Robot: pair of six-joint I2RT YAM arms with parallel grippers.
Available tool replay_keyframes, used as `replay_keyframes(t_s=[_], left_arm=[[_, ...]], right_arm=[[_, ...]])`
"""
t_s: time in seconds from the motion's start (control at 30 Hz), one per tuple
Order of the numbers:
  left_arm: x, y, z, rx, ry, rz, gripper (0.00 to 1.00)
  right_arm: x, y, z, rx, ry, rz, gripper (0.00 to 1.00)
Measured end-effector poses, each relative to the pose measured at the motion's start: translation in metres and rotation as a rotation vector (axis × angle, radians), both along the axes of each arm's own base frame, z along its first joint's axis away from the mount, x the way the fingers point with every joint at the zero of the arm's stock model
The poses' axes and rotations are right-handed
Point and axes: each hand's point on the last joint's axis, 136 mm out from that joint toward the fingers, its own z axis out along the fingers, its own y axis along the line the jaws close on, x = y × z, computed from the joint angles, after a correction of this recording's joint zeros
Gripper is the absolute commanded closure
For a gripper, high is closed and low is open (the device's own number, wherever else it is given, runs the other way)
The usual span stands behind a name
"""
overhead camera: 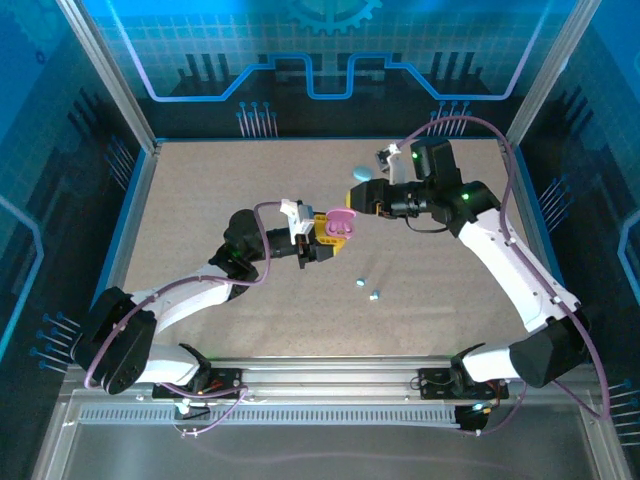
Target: Insert wireless bluetooth earbuds into charging case
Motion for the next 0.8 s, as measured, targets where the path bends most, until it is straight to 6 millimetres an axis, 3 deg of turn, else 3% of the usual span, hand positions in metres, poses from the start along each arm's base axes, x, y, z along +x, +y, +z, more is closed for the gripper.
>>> replay_keyframes(t_s=[0.2,0.43,0.8], left_arm=[[0.001,0.000,0.002,-0.002,-0.003,0.000,0.68],[0.001,-0.001,0.003,-0.002,-0.003,0.000,0.68],[0.001,-0.001,0.004,-0.005,-0.004,0.002,0.68]], right_arm=[[-0.010,0.004,-0.001,0.020,0.016,0.052,0.51],[-0.027,0.004,-0.018,0.044,0.073,0.095,0.49],[-0.037,0.006,-0.021,0.160,0.133,0.119,0.46]])
